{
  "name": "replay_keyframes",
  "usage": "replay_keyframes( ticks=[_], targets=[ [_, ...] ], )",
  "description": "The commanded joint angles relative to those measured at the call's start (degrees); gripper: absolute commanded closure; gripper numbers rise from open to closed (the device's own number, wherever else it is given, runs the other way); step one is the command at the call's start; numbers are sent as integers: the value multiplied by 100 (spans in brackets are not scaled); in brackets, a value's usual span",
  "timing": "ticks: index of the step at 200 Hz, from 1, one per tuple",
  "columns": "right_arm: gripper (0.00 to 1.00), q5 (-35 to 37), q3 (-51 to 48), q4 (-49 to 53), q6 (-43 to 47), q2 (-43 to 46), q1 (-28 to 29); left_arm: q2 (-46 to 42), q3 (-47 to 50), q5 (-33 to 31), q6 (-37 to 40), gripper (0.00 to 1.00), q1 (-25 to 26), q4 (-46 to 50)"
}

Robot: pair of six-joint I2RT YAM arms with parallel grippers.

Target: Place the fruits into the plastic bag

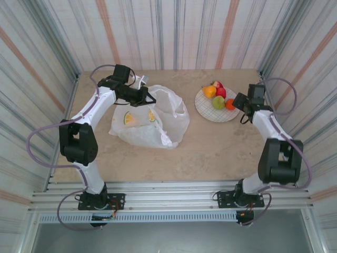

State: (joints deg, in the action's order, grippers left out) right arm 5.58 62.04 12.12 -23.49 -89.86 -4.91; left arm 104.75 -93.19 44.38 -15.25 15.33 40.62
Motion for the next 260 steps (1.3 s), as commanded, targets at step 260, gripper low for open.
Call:
replay_keyframes(
  ticks=[260],
  targets=[
    [37, -798, 2390, 1332, 247, -2698, -12, -258, 55, 44, -5, 100, 13, 69]
  ],
)
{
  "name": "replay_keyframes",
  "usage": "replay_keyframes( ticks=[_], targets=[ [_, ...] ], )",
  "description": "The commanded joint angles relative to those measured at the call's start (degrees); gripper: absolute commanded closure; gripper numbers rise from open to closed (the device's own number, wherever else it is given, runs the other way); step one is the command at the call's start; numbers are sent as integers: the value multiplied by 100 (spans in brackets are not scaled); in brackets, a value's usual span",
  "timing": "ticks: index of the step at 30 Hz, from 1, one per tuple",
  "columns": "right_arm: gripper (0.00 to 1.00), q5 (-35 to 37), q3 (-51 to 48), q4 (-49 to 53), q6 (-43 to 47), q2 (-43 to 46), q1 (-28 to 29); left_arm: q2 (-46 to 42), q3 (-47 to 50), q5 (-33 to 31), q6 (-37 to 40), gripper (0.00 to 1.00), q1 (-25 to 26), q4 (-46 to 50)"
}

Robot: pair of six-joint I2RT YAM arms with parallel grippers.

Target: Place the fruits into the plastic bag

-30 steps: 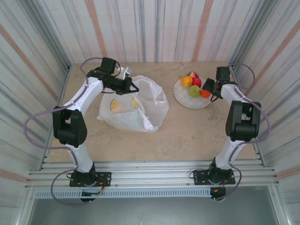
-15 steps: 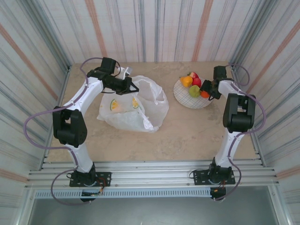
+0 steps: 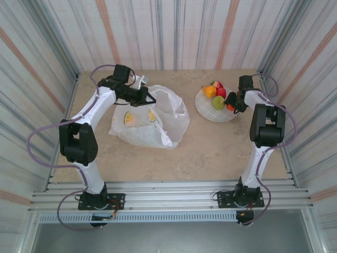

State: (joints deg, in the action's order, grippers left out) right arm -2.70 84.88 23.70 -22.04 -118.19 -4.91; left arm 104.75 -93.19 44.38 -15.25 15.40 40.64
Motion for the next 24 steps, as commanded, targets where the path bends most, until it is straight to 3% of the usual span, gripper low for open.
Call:
replay_keyframes(
  ticks=[1, 8, 14, 19, 24],
  targets=[
    [38, 36, 98, 176, 103, 145, -11, -260, 55, 44, -5, 100, 7, 67],
    [40, 143, -245, 124, 58, 992, -29, -273, 53, 40, -5, 100, 7, 67],
    [41, -74, -1473, -306, -141, 2508, 79, -281, 55, 44, -5, 100, 16, 66],
    [41, -132, -2233, -386, -14, 3700, 466, -275, 40, 53, -12, 100, 16, 67],
    [41, -213, -2473, -168, 101, 4274, 973, -296, 46, 27, 3, 100, 14, 74]
  ],
)
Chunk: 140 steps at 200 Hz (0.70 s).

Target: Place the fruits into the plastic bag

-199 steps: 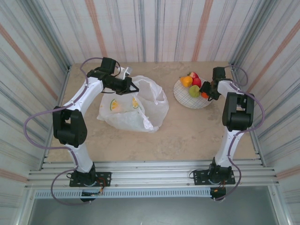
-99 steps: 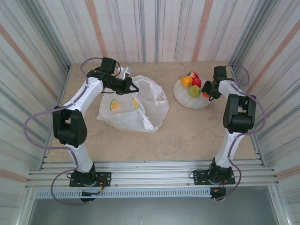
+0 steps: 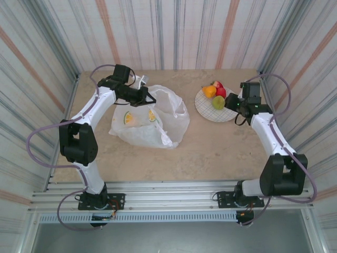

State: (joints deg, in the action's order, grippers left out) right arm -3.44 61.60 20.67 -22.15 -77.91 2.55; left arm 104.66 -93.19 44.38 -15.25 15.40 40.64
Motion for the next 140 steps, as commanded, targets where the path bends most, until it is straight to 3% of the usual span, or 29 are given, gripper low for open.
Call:
replay_keyframes(
  ticks=[1, 57, 140],
  targets=[
    [41, -161, -170, 172, 135, 305, 341, -285, 43, 25, 3, 100, 16, 75],
    [41, -420, -677, 15, 154, 589, 1614, -292, 46, 36, -5, 100, 14, 74],
    [41, -476, -1663, -1473, 176, 451, 3002, -328, 53, 39, -22, 100, 60, 64]
  ],
)
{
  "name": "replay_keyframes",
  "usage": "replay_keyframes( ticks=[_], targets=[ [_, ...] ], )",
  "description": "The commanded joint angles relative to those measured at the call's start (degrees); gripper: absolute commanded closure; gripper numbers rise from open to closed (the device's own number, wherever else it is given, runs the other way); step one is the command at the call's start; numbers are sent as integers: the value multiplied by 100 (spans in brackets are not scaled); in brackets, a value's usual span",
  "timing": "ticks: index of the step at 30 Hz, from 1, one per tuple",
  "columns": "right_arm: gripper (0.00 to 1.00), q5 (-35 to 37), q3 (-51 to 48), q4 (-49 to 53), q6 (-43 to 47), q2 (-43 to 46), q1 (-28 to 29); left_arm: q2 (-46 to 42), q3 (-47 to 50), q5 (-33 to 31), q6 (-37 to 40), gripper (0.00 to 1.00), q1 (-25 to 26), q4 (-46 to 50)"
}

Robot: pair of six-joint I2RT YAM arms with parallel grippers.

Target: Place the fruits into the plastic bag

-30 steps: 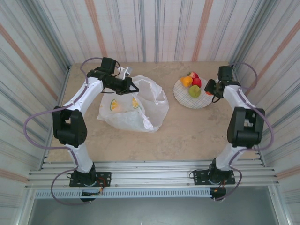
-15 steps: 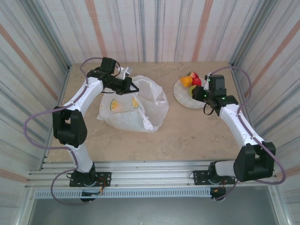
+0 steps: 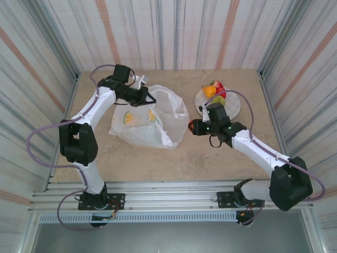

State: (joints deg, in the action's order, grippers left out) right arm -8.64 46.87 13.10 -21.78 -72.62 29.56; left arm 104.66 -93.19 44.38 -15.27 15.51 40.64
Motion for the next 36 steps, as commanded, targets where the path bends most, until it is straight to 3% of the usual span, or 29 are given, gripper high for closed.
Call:
replay_keyframes(
  ticks=[1, 12, 22, 30, 36],
  targets=[
    [41, 41, -197, -737, 139, -86, 311, -326, 54, 37, -20, 100, 58, 65],
    [44, 562, -301, -2651, 88, -1249, 1224, -487, 46, 9, -20, 100, 157, 58],
    [44, 1419, 388, -3619, -703, -2367, 1512, -491, 55, 27, -34, 100, 206, 40],
    [44, 1848, 1259, -3224, -1925, -3146, 1601, -435, 64, 16, -38, 100, 204, 40],
    [42, 1501, 1783, -3090, -2557, -3662, 1645, -386, 64, 27, -38, 100, 203, 40]
  ],
)
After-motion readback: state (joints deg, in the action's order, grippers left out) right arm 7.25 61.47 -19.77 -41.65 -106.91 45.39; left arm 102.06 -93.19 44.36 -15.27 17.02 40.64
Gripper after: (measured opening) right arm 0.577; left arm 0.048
